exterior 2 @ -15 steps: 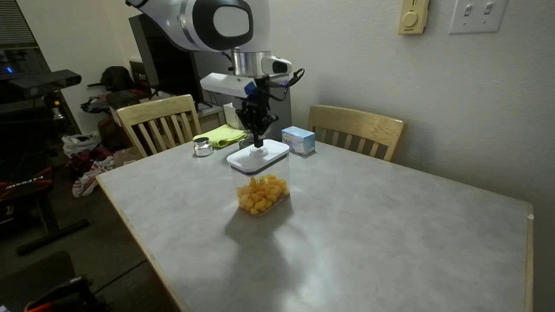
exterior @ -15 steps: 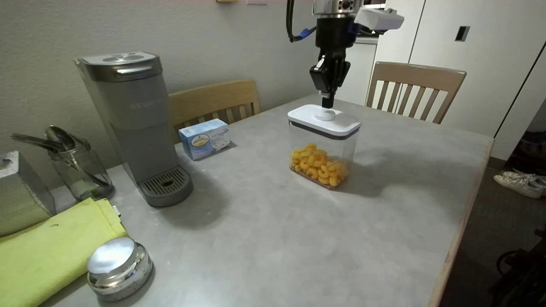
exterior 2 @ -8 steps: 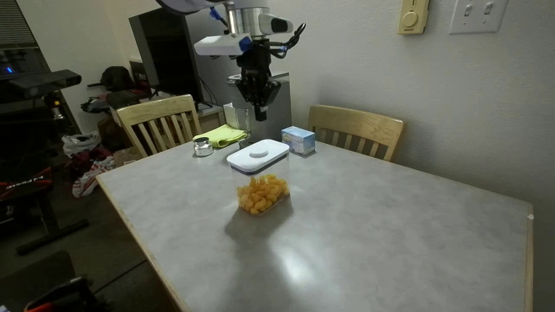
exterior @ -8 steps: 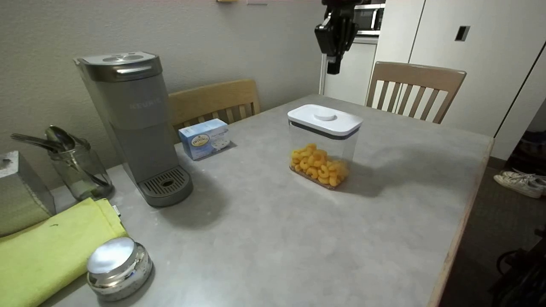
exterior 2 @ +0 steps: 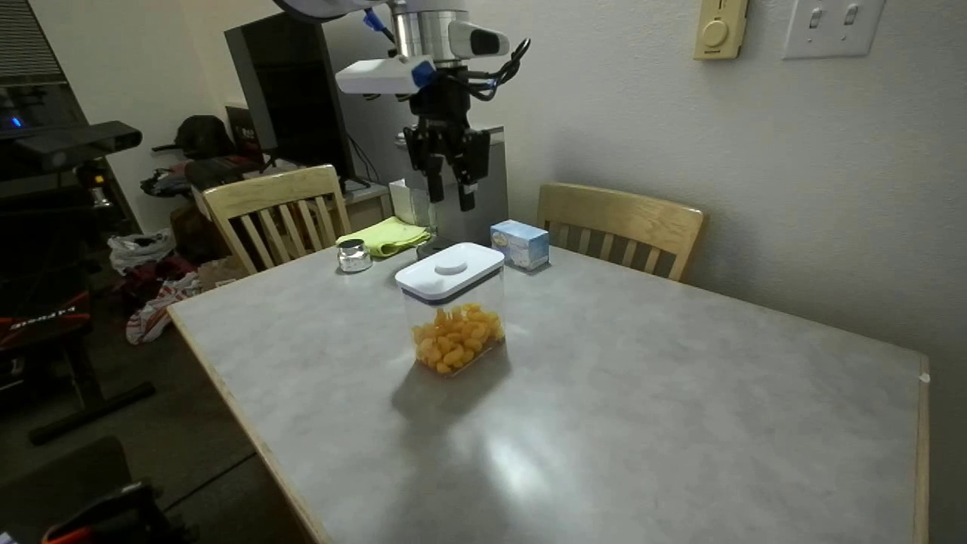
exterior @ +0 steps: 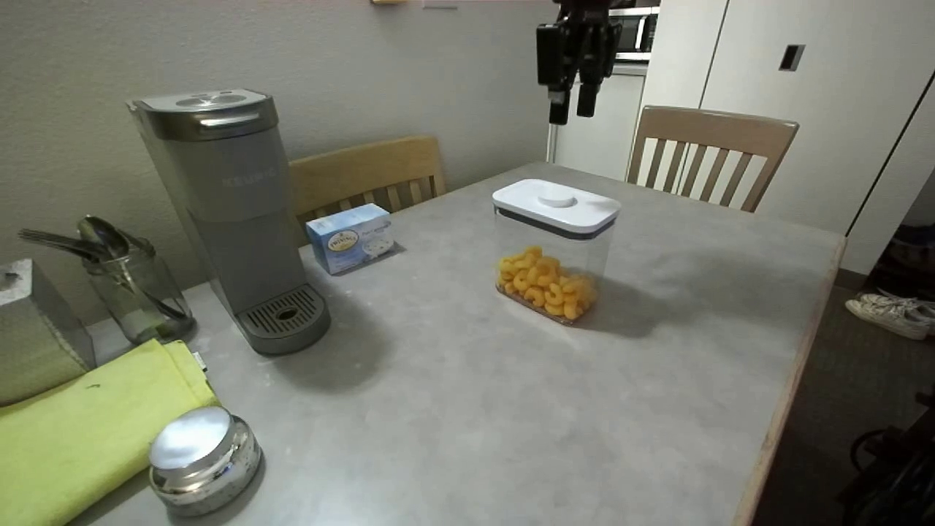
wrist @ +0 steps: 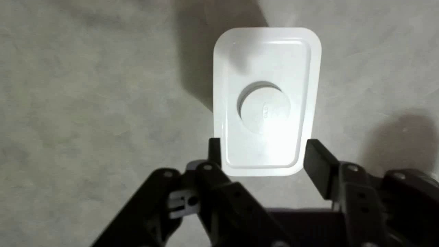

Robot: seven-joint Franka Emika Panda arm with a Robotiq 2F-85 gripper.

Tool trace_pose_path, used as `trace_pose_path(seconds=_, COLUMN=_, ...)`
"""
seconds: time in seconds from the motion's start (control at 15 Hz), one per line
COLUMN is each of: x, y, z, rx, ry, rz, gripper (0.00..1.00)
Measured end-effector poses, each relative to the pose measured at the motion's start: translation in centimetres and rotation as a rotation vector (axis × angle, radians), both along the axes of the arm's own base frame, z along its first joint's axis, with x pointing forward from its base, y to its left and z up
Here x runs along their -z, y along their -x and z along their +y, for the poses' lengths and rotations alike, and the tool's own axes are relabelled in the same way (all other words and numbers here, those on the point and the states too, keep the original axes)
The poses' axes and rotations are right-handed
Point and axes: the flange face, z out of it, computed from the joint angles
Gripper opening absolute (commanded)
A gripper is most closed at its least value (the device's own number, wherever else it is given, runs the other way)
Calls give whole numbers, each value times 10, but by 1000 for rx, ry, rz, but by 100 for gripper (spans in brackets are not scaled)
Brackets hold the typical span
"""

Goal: Press the button atop the lid then pick up the lid and put it on the table

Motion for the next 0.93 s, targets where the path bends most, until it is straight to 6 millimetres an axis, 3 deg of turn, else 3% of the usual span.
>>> trace_pose_path(seconds=0.13, x=13, y=0, z=1, rx=7, ry=-8, rz=21, gripper=100)
trace_pose_path(seconds=0.47, x=50, y=-2, z=5, rx=13, ry=-29, rz=77, gripper=100)
trace_pose_path(seconds=0.93, x=80, y=-3, z=8, rx=10, ry=-33, rz=122, gripper=100)
